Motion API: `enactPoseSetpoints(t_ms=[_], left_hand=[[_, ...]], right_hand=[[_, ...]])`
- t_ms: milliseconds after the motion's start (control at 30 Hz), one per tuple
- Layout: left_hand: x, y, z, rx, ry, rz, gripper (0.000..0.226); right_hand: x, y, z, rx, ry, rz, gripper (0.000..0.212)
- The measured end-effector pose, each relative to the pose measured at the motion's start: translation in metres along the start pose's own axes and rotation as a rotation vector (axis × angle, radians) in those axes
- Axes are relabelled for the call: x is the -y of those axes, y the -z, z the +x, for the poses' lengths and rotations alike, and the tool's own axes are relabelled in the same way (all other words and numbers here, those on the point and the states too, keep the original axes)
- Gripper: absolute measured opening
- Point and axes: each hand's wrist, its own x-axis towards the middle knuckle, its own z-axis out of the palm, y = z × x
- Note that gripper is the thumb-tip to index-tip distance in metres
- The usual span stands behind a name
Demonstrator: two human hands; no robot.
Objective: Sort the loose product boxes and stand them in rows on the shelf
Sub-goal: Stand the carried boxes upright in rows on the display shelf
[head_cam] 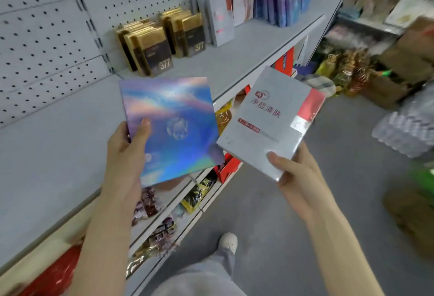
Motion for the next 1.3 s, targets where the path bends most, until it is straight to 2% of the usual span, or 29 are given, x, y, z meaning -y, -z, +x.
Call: enactPoseSetpoints(t_ms=[133,200,367,667,767,967,1067,1233,1300], left_hand=[[0.0,-0.074,0.039,-0.043,0.042,0.008,0.013],[-0.001,-0.105,0.057,-0.064,0.063,0.016,0.017],[-0.001,-0.173,0.084,-0.138,0.101,0.01,0.014],[0.022,-0.297,0.123,-0.448,0.191,-0.055,0.018],[0.015,-0.345,0.133,-0.473,0.205,-0.085,0.016],[0.022,-0.387,0.146,-0.559,0.217,-0.066,0.013],[0.028,-0.402,0.162,-0.613,0.219,-0.078,0.019],[0.035,-0.409,0.201,-0.717,0.192,-0.118,0.015],[0.038,-0.407,0.214,-0.745,0.176,-0.156,0.021]], right_hand=[[0.045,0.033,0.073,-0.052,-0.014,-0.057,0.027],[0.065,0.051,0.106,-0.064,-0.021,-0.106,0.022],[0.091,0.087,0.193,-0.036,-0.036,-0.15,0.029],[0.137,0.156,0.365,0.164,-0.132,-0.234,0.031],[0.164,0.169,0.418,0.219,-0.153,-0.266,0.028],[0.188,0.148,0.5,0.409,-0.147,-0.327,0.027],[0.191,0.134,0.537,0.503,-0.147,-0.419,0.024],[0.188,0.111,0.597,0.565,-0.133,-0.506,0.027],[0.181,0.097,0.619,0.598,-0.12,-0.511,0.028]])
